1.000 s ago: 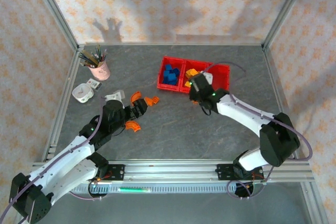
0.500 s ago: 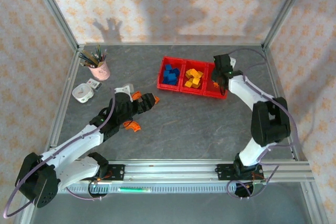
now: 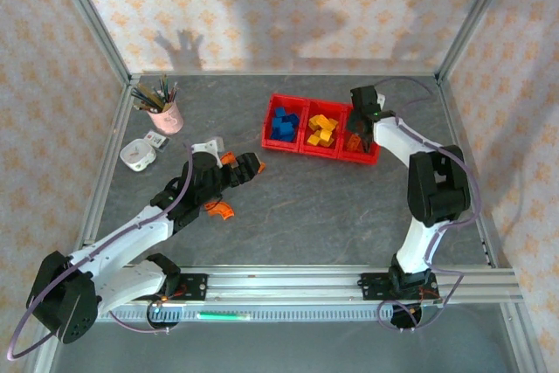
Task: Sort the legos into containers by color
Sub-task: Place the lego in the container, then pick up the lego from the center of the table.
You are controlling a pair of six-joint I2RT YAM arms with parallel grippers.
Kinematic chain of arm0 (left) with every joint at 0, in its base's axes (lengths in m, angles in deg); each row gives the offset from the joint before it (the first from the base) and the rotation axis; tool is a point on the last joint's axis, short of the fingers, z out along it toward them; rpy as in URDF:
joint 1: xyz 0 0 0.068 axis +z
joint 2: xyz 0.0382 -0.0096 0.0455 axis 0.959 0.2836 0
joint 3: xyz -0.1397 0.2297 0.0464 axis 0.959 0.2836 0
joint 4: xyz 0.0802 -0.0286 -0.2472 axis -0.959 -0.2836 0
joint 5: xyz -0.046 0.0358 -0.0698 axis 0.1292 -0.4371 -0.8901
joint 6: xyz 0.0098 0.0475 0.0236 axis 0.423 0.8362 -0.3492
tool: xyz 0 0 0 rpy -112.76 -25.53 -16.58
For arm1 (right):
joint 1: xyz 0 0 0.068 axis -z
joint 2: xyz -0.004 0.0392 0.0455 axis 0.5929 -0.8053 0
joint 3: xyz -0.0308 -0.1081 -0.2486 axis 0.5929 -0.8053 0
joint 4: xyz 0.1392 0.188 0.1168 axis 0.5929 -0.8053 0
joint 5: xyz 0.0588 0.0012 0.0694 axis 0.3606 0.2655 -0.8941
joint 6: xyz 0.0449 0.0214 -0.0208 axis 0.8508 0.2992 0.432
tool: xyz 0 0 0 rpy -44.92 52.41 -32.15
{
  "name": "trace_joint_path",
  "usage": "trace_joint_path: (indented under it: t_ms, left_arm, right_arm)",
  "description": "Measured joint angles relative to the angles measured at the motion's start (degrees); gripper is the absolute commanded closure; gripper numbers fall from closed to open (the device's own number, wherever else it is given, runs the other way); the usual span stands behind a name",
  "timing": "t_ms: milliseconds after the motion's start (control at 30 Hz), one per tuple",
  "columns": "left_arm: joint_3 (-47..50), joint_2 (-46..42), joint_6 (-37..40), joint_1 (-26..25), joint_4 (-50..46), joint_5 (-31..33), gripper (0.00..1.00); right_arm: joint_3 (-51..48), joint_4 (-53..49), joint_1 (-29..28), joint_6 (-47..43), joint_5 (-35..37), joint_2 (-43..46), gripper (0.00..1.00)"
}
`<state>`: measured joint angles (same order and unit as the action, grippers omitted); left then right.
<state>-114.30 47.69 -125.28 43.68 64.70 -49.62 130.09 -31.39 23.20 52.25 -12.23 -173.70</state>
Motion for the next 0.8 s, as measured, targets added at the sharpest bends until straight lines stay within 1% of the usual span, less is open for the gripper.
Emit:
trace_joint_path:
  t_ms: [133, 233, 367, 633, 733, 800]
  left_arm:
    - [0.0, -2.7, 0.0, 0.0, -0.2, 0.9, 0.01]
    - [0.0, -4.5, 0.0, 0.0, -0.4, 1.5, 0.01]
    - [0.7, -8.8, 0.0, 0.0, -3.9, 3.5, 0.01]
    - [2.3, -17.1, -0.5, 0.0, -11.3, 7.4, 0.01]
    - [3.4, -19.3, -0.8, 0.0, -14.3, 8.7, 0.01]
    - [4.1, -20.9, -1.2, 0.0, -16.2, 9.2, 0.01]
  right_arm:
    - [-1.0, -0.3, -1.6, 0.0, -0.5, 4.0, 0.44]
    - [-2.1, -0.5, -4.5, 0.1, -0.9, 8.0, 0.42]
    - [-4.8, 0.2, -10.7, 0.5, -1.6, 11.3, 0.40]
    - [-6.6, 1.2, -26.7, 1.1, -3.5, 11.0, 0.36]
    - [-6.5, 2.9, -31.5, 1.1, -4.6, 8.7, 0.34]
    - [-5.8, 3.7, -33.7, 0.9, -5.2, 5.9, 0.32]
